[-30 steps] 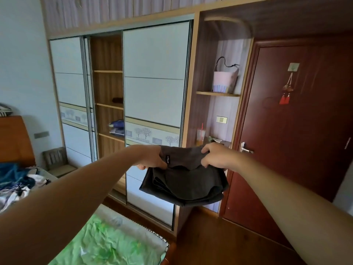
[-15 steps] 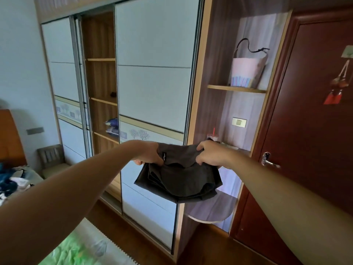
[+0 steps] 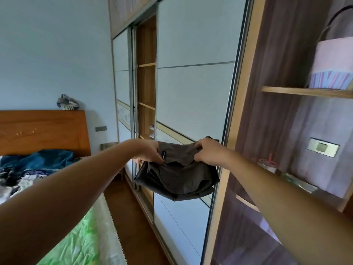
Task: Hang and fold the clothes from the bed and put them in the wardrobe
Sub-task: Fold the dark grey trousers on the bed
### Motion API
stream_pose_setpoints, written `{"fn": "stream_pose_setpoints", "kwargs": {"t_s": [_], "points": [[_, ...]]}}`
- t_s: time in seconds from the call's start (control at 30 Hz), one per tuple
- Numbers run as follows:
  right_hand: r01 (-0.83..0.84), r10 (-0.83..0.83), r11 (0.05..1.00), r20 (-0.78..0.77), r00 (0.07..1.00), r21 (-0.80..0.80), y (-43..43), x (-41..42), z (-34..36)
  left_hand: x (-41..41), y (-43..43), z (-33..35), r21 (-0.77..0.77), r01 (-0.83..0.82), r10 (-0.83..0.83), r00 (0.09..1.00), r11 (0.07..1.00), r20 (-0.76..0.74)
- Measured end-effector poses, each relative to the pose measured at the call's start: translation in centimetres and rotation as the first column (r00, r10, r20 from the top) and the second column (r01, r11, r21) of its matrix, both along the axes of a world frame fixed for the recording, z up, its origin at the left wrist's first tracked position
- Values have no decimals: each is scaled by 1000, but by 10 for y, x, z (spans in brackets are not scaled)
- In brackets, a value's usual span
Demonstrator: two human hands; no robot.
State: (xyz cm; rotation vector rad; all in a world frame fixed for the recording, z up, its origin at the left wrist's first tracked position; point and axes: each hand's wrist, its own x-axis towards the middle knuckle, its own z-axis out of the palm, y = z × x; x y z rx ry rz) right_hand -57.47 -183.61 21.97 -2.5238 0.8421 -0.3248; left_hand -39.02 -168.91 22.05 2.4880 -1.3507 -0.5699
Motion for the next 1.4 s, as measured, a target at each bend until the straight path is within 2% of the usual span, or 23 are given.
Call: {"fn": "stream_pose_setpoints", "kwargs": {"t_s": [0.13, 0.33, 0.47, 0.6, 0.9, 1.1, 1.4], "points": [[-119, 119, 993, -38, 992, -7, -36, 46, 5, 19, -11, 8, -7, -135, 135, 988, 991, 70], [-261, 259, 965, -88, 962, -15, -68, 122, 5, 60, -15, 4, -30, -294, 296, 953, 955, 70], [-336, 335, 942, -80, 939, 7, -84, 168, -5, 99, -21, -7, -33, -357, 358, 933, 934, 45], [-378, 377, 926, -78, 923, 0, -109, 222, -14, 147, -38, -17, -21, -390, 390, 916, 921, 90], [-438, 436, 899, -80, 896, -12, -157, 425, -9, 339, -83, -17, -39, -422, 424, 903, 906, 76], [-458, 448, 888, -147, 882, -42, -174, 570, 11, 478, -105, 0, -33, -446, 447, 894, 895, 22], [-439, 423, 896, -178, 889, -62, -221, 722, 24, 622, -154, 12, -44, -471, 472, 882, 881, 18]]}}
